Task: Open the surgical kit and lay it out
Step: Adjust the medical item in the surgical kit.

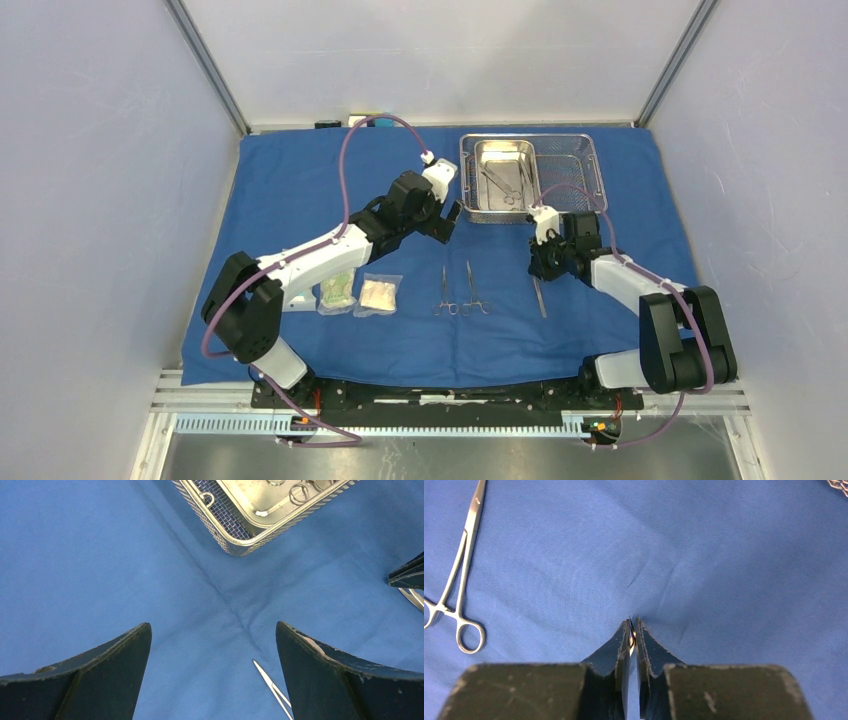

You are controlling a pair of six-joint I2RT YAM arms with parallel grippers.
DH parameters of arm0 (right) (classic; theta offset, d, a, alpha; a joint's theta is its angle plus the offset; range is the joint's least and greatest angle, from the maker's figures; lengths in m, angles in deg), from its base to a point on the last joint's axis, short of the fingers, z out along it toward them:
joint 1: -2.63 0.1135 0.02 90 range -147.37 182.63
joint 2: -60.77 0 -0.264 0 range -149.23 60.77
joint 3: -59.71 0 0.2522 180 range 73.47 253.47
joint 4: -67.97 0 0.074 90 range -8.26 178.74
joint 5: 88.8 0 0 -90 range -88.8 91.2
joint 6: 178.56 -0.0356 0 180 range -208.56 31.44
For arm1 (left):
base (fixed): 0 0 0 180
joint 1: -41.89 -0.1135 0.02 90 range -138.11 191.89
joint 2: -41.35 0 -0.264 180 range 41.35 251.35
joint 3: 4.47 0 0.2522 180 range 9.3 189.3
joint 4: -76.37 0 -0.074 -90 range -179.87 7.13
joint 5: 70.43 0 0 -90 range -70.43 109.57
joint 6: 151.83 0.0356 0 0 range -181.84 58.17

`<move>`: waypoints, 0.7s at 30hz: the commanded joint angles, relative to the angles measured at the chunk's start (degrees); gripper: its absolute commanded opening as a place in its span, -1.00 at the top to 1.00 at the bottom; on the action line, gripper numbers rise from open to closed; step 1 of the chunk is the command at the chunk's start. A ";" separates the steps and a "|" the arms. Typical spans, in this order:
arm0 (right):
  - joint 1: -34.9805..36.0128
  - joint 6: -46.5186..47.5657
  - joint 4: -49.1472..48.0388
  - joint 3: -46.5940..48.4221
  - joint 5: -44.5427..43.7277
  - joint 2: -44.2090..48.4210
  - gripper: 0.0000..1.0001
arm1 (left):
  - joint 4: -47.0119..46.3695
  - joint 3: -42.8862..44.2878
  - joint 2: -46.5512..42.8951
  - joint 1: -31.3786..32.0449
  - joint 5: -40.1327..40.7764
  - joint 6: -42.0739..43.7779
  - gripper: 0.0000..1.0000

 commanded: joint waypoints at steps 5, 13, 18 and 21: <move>-1.26 2.29 -0.42 1.69 6.10 1.04 0.89 | -3.04 -0.42 -2.40 0.45 0.71 1.74 -1.00; -6.37 1.96 -3.57 0.51 17.45 -1.09 1.00 | -3.33 -0.92 -2.66 0.72 0.78 1.74 -1.00; -6.52 0.01 -6.60 -0.76 24.53 -1.42 1.00 | -3.40 -0.76 -2.36 0.98 0.77 1.74 -0.99; -6.58 -0.28 -7.70 -0.57 28.93 -3.07 0.96 | -3.38 -0.72 -2.27 1.23 0.76 1.74 -1.00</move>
